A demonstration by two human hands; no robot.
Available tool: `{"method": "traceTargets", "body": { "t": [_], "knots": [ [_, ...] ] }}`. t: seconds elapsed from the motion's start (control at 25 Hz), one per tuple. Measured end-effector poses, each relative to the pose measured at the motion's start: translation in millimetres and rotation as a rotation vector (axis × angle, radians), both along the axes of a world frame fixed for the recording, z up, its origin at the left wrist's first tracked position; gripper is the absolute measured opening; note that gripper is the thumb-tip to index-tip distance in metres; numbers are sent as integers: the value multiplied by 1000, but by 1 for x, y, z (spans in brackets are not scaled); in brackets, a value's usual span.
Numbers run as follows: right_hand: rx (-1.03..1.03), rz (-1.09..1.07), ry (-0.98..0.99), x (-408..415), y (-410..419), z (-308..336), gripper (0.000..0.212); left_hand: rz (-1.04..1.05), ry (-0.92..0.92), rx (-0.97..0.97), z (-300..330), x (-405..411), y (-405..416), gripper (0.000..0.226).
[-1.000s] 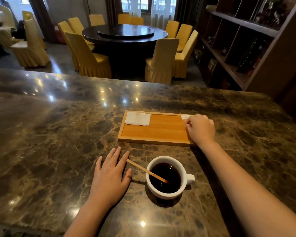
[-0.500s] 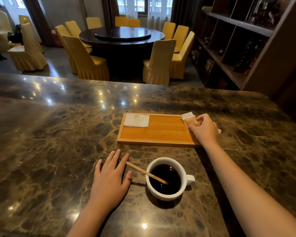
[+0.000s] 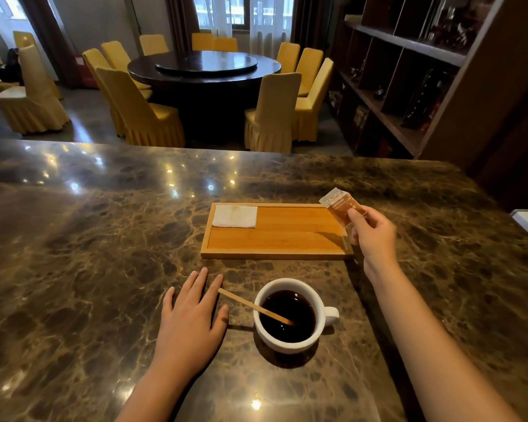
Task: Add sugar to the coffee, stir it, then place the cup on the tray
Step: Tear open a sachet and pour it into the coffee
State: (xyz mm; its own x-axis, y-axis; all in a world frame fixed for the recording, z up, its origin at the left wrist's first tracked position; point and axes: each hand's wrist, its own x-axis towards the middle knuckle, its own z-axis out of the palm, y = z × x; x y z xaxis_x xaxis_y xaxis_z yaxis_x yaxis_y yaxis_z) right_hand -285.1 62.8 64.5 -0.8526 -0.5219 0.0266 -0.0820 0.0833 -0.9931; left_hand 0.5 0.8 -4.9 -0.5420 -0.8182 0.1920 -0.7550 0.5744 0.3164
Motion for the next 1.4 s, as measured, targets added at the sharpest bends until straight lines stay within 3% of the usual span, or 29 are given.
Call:
{"method": "traceTargets", "body": {
  "t": [0.4,0.64,0.92,1.04,1.2,1.4],
  "knots": [
    [-422,66,-741,29,39,17,19,-22,-32,-10,-3,2,-3,66],
    [-371,72,-812,38,48,17,13,-24,-35,-11,-3,2,-3,67],
    [-324,219,-862,56,60,22,29,-31,-35,-10,-4,2,-3,66],
    [-248,310,-713,65,65,26,23,-30,-27,-10,-2,2,-1,66],
    [-116,388,-190,77,70,27,27,-32,-43,3,0,1,-1,64],
    [29,420,282,82,72,21,35,-34,-33,0,1,1,-1,60]
  ]
}}
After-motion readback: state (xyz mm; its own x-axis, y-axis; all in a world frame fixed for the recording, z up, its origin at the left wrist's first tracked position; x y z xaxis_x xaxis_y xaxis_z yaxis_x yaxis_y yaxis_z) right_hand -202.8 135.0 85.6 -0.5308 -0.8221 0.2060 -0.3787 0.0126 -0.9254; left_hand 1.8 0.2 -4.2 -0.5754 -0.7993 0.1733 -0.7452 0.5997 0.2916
